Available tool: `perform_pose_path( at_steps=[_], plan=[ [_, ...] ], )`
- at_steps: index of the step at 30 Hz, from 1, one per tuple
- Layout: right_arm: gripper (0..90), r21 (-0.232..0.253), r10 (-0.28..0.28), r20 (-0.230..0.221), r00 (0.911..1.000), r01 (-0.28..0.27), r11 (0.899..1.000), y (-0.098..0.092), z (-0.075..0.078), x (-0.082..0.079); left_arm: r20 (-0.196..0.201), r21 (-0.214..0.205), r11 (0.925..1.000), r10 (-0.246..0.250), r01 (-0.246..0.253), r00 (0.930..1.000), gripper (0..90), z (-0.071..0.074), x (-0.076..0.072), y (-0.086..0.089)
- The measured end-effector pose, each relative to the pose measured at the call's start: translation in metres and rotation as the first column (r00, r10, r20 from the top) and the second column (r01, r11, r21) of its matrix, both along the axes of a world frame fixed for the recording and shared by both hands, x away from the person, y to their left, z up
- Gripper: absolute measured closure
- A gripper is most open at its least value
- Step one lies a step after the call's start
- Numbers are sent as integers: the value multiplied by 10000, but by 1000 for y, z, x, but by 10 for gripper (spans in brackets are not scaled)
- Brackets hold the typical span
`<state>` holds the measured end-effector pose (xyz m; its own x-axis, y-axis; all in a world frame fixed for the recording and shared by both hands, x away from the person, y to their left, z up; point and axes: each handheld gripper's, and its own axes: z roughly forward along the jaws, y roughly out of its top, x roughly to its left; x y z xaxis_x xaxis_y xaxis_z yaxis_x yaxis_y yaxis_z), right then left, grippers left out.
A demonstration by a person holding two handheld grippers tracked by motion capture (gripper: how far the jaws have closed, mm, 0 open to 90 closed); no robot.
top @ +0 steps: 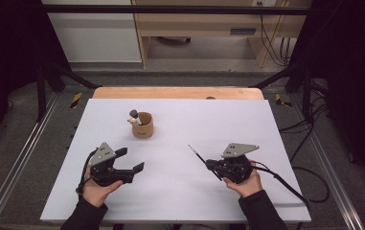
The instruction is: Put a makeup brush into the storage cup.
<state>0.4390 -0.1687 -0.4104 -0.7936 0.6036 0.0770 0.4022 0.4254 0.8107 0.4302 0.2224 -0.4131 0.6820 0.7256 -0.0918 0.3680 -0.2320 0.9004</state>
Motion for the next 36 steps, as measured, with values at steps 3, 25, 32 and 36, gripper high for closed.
perform_pose_path(
  at_steps=[3, 25, 32, 36],
  plan=[
    [857, 86, -12, 27, 10000, 11, 10000, 0, 0, 0, 45, -104, 9999, -29, 30, 10000, 140, 2, 0, -3],
    [858, 1075, 23, 212, 9998, -46, 9942, -4, 9, -3, 197, -709, 9970, -303, 317, 9993, 139, 19, 8, -33],
    [858, 1156, 45, 260, 9997, -74, 9933, -3, 11, -4, 338, -913, 9946, -454, 483, 9984, 139, 25, 10, -45],
    [858, 1266, 84, 290, 9995, -120, 9919, -3, 12, -5, 417, -997, 9933, -538, 577, 9977, 139, 28, 11, -52]
  ],
)
